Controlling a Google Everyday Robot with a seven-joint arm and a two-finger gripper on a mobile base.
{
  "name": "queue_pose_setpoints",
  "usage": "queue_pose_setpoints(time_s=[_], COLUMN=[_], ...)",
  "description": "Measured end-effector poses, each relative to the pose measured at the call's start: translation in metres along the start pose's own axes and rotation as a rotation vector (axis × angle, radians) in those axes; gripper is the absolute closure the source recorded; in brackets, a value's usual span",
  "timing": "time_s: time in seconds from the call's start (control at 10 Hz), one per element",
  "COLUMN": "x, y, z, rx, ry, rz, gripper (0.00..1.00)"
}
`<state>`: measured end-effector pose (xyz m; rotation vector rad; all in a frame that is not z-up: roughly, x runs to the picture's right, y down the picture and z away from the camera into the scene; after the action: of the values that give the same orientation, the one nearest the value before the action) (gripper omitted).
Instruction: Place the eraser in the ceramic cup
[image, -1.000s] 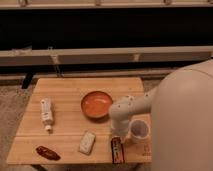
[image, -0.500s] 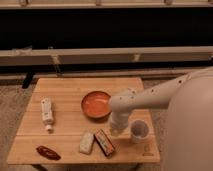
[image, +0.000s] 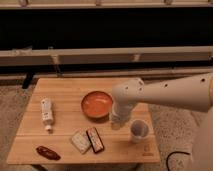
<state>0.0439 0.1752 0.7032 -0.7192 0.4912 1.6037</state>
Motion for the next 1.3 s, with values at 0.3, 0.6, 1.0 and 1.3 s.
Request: queue_pose_setpoints(time_s=[0.3,0.6,1.0,1.3], x=[0.001,-0.01,-0.031,-0.033], y=[0.01,0.045,0.088,0.111], z=[-0.017,0.018,0.074,0.1], rx=[0.025,0.077,0.098,0.113], ry=[0.003,0.037,0.05,0.058], rz=[-0.041,-0.156,-0.244,-0.307], gripper=[0.68,0.4,0.2,0.2])
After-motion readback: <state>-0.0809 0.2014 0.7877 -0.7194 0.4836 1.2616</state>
